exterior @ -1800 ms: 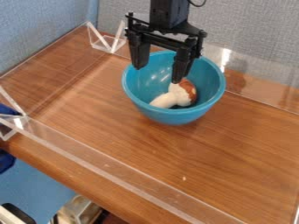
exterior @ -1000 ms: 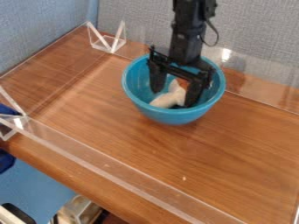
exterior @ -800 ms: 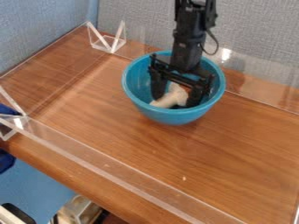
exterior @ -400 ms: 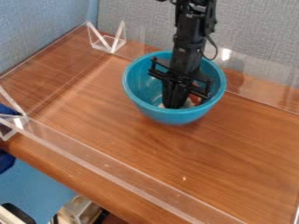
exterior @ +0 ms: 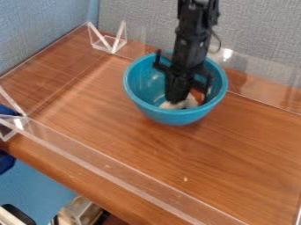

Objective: Remove the mushroom from inside the blue bowl and put it on the table

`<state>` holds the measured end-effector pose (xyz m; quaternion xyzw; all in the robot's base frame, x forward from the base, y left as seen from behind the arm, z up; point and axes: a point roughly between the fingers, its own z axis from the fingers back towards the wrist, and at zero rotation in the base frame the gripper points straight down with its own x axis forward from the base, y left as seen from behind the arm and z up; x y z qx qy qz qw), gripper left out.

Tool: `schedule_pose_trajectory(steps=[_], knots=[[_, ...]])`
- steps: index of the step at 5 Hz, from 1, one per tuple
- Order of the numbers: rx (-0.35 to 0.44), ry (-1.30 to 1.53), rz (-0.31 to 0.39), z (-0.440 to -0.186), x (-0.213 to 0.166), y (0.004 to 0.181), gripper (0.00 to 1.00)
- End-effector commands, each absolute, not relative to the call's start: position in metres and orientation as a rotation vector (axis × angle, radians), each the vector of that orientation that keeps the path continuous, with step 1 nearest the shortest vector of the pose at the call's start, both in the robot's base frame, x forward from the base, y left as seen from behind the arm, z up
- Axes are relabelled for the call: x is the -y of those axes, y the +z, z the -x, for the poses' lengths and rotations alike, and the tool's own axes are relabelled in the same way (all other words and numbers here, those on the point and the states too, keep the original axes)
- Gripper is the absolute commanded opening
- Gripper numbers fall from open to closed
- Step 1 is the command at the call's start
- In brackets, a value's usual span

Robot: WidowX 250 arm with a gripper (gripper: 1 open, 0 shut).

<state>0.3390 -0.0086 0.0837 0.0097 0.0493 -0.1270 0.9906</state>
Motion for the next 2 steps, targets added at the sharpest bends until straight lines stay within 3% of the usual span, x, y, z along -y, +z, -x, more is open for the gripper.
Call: schedule_pose_trajectory(steps=[1,2], knots=[[0.047,-0.238,-0.034,-0.347,0.011,0.142,0.00],[0.106,-0.189,-0.041,-0.348,0.011,0.173,0.00]])
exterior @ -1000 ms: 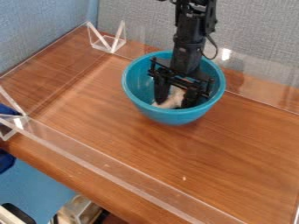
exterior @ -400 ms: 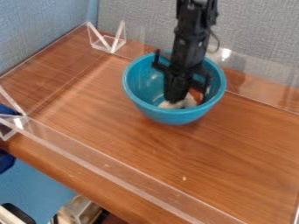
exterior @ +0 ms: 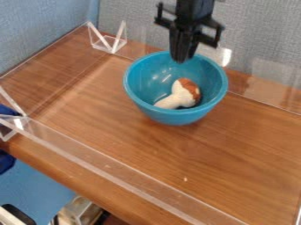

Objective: Remove the mushroom from inside the blue bowl and put it on the table

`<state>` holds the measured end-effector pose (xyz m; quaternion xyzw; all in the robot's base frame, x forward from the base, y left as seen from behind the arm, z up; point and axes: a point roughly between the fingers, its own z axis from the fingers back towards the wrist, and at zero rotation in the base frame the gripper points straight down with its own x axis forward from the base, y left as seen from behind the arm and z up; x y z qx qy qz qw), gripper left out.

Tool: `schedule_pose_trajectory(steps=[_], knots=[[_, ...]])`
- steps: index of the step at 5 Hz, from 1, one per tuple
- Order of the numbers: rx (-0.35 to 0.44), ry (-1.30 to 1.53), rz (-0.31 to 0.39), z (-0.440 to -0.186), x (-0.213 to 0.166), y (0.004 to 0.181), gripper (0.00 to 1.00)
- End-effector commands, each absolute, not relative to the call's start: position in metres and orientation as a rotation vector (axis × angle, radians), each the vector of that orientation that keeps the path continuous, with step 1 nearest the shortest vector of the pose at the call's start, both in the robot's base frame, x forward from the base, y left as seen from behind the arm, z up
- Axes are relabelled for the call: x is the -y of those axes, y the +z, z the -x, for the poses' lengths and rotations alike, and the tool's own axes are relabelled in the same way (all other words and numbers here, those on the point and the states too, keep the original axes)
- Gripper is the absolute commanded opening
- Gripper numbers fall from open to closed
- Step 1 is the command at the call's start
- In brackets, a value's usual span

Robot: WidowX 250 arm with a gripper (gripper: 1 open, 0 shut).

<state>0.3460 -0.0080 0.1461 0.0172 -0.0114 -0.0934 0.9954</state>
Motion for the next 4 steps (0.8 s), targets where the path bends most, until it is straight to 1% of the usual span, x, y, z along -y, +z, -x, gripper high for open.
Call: schedule_pose_trajectory(steps=[1,2,4], knots=[[0.122,-0.122,-0.036,-0.352,0.007,0.186,0.00],[0.097,-0.113,-0.026,-0.349,0.006,0.171,1.00],[0.036,-0.103,-0.025,-0.340,0.001,0.137,1.00]])
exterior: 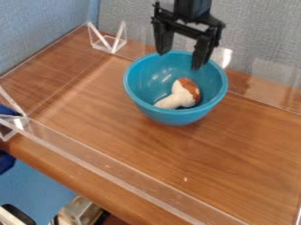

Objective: Remove the mushroom from inside the blue bowl and put it on the table

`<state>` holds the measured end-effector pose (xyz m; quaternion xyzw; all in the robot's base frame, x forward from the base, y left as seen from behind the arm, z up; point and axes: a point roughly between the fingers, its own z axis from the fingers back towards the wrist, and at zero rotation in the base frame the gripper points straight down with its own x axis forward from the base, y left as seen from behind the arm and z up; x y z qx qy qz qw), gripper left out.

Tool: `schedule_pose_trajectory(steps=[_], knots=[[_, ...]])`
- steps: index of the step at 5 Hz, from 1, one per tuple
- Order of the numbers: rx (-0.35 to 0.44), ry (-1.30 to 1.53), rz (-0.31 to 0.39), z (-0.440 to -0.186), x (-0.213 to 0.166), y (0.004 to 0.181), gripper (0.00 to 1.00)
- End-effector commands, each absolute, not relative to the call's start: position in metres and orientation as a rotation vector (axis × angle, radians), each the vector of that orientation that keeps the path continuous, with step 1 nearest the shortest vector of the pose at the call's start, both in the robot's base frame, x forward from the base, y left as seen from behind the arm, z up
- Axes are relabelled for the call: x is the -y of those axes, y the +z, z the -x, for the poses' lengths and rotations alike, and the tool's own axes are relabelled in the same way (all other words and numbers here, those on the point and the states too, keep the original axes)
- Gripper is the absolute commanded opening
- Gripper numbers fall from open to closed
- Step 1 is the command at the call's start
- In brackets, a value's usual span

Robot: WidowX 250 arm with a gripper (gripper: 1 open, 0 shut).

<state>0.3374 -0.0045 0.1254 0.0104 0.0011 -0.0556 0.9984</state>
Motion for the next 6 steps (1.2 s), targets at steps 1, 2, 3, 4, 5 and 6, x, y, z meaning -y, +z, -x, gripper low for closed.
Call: schedule_pose_trajectory(steps=[1,2,3,4,5,6], knots=[[0.012,-0.096,-0.033,-0.341,-0.004,0.123,1.00],[-0.004,-0.161,-0.041,-0.347,0.010,0.105,1.00],[-0.017,-0.222,-0.049,-0.354,0.022,0.088,1.00],[-0.032,-0.256,-0.057,-0.351,0.015,0.068,1.00],[-0.037,-0.287,-0.061,-0.349,0.006,0.053,0.00],[-0.022,-0.221,-0.059,-0.350,0.008,0.059,0.00]])
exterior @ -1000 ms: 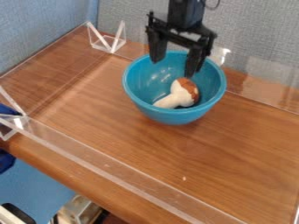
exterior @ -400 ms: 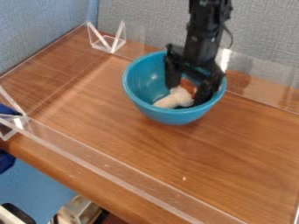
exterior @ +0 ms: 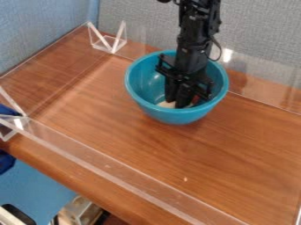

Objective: Remove the mushroom from inside the blue bowl and put it on the table

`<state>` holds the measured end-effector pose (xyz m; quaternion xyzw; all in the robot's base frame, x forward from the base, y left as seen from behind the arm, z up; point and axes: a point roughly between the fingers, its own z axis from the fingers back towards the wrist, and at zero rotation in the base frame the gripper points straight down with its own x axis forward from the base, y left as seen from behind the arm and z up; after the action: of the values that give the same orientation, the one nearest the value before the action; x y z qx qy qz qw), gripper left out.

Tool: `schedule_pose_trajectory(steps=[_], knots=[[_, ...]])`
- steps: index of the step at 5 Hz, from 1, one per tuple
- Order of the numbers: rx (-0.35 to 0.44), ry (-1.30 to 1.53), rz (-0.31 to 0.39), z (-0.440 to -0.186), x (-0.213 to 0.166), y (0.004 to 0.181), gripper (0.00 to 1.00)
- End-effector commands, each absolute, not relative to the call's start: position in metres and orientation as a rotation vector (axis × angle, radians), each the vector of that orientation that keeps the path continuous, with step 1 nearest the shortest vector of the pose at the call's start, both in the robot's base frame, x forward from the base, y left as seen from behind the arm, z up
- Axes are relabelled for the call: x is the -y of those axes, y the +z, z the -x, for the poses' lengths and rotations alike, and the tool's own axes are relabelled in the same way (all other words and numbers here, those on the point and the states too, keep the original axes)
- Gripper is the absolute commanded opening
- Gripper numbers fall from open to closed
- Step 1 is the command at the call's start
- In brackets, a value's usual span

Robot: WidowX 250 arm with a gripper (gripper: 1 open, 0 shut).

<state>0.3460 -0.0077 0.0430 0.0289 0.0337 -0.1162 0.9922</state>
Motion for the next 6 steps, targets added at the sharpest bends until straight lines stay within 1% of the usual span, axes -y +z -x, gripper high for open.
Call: schedule_pose_trajectory(steps=[1,2,3,4,5,6], knots=[[-0.003,-0.216,-0.058,-0.349,0.011,0.064,0.00],[0.016,-0.210,-0.056,-0.348,0.014,0.069,0.00],[0.035,-0.180,-0.054,-0.343,0.017,0.081,0.00],[0.071,-0.155,-0.056,-0.337,0.020,0.103,0.00],[0.141,-0.132,-0.066,-0.329,0.024,0.144,0.00],[0.161,-0.149,-0.065,-0.322,0.045,0.165,0.00]])
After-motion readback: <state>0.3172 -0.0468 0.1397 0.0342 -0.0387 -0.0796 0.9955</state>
